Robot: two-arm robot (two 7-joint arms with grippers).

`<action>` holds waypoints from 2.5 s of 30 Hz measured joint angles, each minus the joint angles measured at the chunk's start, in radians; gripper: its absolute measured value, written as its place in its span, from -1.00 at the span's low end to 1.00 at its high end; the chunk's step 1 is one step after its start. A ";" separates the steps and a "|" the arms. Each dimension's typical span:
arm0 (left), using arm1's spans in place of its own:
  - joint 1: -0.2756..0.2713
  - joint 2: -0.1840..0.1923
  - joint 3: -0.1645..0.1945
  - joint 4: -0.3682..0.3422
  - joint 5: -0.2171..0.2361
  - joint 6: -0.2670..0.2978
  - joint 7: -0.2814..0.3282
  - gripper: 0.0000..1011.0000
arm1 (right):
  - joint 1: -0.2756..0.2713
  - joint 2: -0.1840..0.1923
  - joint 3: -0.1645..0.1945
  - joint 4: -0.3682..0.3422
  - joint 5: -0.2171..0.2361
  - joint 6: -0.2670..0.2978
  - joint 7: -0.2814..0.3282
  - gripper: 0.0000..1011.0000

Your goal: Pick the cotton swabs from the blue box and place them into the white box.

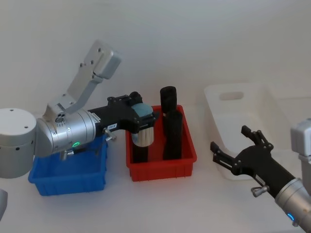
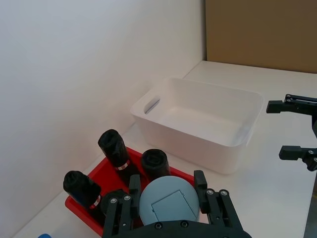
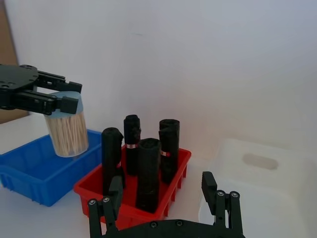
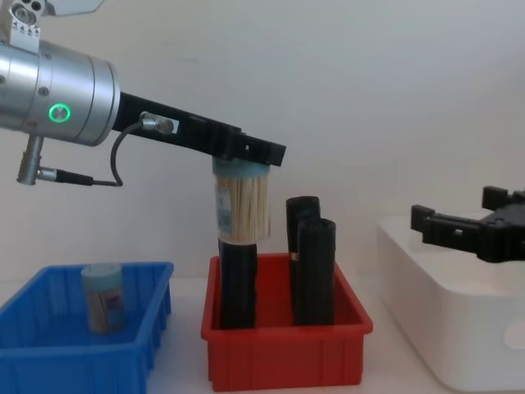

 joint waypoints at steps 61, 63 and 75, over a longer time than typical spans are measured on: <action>-0.004 -0.002 0.003 -0.002 0.002 0.004 -0.011 0.30 | 0.368 -0.220 -0.132 0.368 -0.207 -0.023 0.370 0.98; -0.004 -0.002 0.003 -0.002 0.002 0.004 -0.011 0.30 | 0.376 -0.226 -0.132 0.382 -0.198 -0.026 0.369 0.98; -0.004 -0.002 0.002 -0.002 0.002 0.004 -0.011 0.30 | 0.413 -0.252 -0.133 0.457 -0.114 -0.040 0.383 0.53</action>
